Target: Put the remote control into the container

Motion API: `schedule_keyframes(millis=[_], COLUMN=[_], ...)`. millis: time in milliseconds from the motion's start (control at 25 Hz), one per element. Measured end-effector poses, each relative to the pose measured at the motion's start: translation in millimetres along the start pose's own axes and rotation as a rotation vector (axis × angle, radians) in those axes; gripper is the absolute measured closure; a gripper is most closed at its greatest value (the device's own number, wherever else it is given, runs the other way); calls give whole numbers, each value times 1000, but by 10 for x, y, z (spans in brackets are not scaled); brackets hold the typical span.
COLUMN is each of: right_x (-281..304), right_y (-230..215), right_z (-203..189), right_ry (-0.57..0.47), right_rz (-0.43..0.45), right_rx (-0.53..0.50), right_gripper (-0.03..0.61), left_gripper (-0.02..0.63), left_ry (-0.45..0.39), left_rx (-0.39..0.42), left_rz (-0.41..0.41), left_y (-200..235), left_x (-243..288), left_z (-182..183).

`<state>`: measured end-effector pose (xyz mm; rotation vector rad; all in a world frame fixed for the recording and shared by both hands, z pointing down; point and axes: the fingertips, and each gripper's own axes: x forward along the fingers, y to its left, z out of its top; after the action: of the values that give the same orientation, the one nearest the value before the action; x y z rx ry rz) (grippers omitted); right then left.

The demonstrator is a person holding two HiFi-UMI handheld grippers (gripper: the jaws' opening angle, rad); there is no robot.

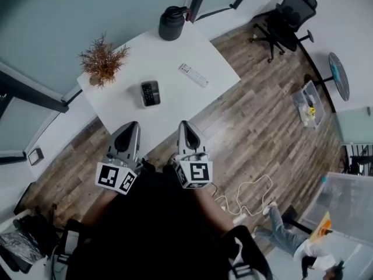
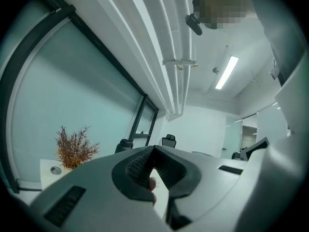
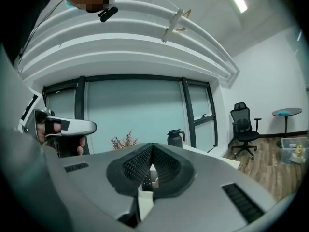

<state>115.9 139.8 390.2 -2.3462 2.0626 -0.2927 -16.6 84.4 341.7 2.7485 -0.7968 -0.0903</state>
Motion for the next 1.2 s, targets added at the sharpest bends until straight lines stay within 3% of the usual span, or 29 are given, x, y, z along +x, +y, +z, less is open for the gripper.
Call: schedule_keyframes(millis=[360, 480, 640, 840, 1200], right_x=[-308, -401, -494, -590, -301], right_y=[-440, -591, -795, -1027, -1334], right_z=[152, 129, 66, -5, -69], right_ry=[-56, -49, -38, -8, 32], right_rz=[-2, 1, 11, 43, 53], right_rx=[36, 50, 67, 78, 87], right_gripper=[575, 575, 575, 575, 575], left_gripper=[606, 606, 606, 606, 606], left_ry=[9, 0, 14, 9, 15], left_rx=[28, 5, 45, 39, 39], left_rz=[7, 16, 26, 55, 78], left_y=[-487, -634, -854, -1081, -1038], left_x=[217, 260, 349, 449, 696], left_z=[-131, -146, -238, -270, -288])
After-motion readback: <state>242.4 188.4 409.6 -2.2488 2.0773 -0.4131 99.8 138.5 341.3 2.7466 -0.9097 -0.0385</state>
